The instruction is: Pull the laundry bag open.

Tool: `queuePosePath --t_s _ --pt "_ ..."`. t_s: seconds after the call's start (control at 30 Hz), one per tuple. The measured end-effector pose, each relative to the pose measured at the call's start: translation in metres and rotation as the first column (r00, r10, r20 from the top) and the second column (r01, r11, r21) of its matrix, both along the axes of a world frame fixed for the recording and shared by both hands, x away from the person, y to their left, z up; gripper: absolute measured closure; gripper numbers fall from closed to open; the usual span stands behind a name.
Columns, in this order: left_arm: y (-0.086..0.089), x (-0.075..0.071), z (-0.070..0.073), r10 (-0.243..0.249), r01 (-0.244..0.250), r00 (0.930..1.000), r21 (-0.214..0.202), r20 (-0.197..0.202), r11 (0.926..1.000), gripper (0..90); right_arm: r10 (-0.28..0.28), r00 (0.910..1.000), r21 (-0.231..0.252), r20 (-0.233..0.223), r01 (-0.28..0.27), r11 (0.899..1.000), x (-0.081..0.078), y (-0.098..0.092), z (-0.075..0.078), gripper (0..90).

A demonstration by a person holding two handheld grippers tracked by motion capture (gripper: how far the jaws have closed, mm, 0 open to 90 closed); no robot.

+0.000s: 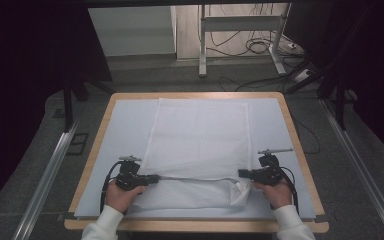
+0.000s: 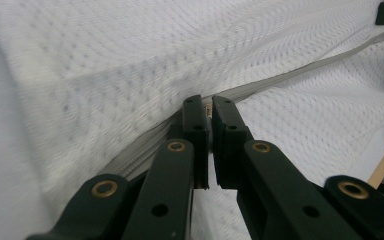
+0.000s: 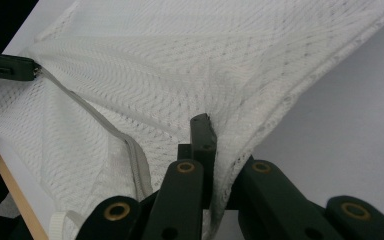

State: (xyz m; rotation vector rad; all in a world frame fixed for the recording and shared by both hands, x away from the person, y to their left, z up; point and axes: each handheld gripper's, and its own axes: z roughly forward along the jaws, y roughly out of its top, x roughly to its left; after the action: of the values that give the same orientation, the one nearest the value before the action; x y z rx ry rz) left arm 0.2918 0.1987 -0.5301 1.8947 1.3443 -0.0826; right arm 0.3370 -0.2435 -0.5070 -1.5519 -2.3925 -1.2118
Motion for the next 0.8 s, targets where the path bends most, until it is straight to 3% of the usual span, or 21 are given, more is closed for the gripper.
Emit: queuePosePath --t_s 0.8 --pt "0.046 -0.014 0.002 0.068 -0.067 0.9975 -0.04 0.019 0.9969 86.9 0.007 1.0 -0.005 -0.005 -0.007 1.0 0.001 -0.001 -0.001 88.2"
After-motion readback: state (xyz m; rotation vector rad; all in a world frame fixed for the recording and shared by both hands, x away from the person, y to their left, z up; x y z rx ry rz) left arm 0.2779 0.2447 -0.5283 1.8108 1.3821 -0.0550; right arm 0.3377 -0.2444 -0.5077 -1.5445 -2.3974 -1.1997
